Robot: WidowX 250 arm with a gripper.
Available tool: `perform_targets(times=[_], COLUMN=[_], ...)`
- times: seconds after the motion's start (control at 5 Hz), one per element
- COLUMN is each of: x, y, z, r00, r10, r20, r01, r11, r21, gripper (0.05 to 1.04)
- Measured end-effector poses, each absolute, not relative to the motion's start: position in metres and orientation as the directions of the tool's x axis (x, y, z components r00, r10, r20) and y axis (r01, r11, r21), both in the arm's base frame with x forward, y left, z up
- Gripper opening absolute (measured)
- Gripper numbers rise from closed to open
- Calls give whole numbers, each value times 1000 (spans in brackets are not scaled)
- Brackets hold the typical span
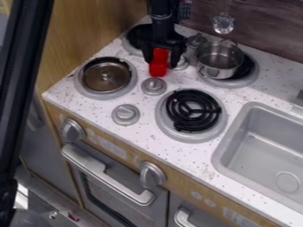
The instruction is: Put the red pepper on the bottom right burner
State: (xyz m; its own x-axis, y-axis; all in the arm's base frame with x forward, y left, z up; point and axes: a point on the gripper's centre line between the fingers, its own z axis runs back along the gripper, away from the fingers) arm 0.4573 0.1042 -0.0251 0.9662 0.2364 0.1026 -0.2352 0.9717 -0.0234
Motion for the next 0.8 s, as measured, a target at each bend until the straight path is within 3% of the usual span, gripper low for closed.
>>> perform_targets(times=[0.2,0.8], x=[458,459], y=[101,110], z=[-47,-44], r00=[954,947], r10=[293,315], r20=[61,70], r01=[-291,-315], r11=[956,949], r21=[-33,-3], gripper=[1001,1001])
